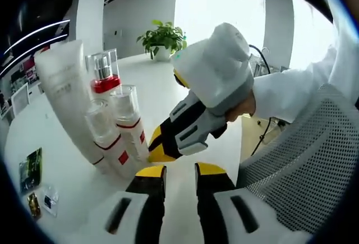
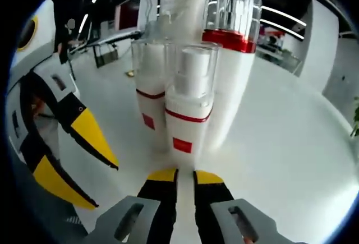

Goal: Arrange the skincare products in the storage area until every visible bottle or jar stands upright without overlapping.

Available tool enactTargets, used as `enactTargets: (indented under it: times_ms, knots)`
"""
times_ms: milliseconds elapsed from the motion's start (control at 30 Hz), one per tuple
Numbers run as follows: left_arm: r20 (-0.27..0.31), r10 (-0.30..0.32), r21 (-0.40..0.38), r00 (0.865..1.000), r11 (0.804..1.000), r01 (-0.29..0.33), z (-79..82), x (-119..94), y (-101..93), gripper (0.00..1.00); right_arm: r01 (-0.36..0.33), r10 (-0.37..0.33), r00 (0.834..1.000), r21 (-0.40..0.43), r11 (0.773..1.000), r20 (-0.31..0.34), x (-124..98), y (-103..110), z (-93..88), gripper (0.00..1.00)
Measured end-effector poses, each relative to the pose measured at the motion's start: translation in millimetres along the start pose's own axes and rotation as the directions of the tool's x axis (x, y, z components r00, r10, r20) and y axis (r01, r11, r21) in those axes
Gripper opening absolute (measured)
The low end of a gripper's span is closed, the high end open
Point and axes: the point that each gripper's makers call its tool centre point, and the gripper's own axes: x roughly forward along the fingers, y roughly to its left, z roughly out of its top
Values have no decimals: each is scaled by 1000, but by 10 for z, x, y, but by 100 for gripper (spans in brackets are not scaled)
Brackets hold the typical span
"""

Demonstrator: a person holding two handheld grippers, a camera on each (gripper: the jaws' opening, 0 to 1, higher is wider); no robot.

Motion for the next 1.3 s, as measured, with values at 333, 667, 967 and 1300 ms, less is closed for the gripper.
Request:
enactTargets:
  times_ms: [333,667,967,1300]
  knots:
    - [-4,-3,2,1000,1000,3,-7,1,-4,18,10,-10,1000,2,1000,-2,26,28,26,1]
    - [-10,10,7,1000,1000,-10,-17,-10,31,18,17,-17,1000,0,1000,-9,24,62,26,0]
    - [-27,30,13,999,999,-30,-69,-45,74,21,21,-21,1000,16,1000,6,-149,41,74,2]
    - [-11,113,-37,994,993,-113,-11,-233,372,23,18,-29,995,120,993,93,-511,-20,299,9]
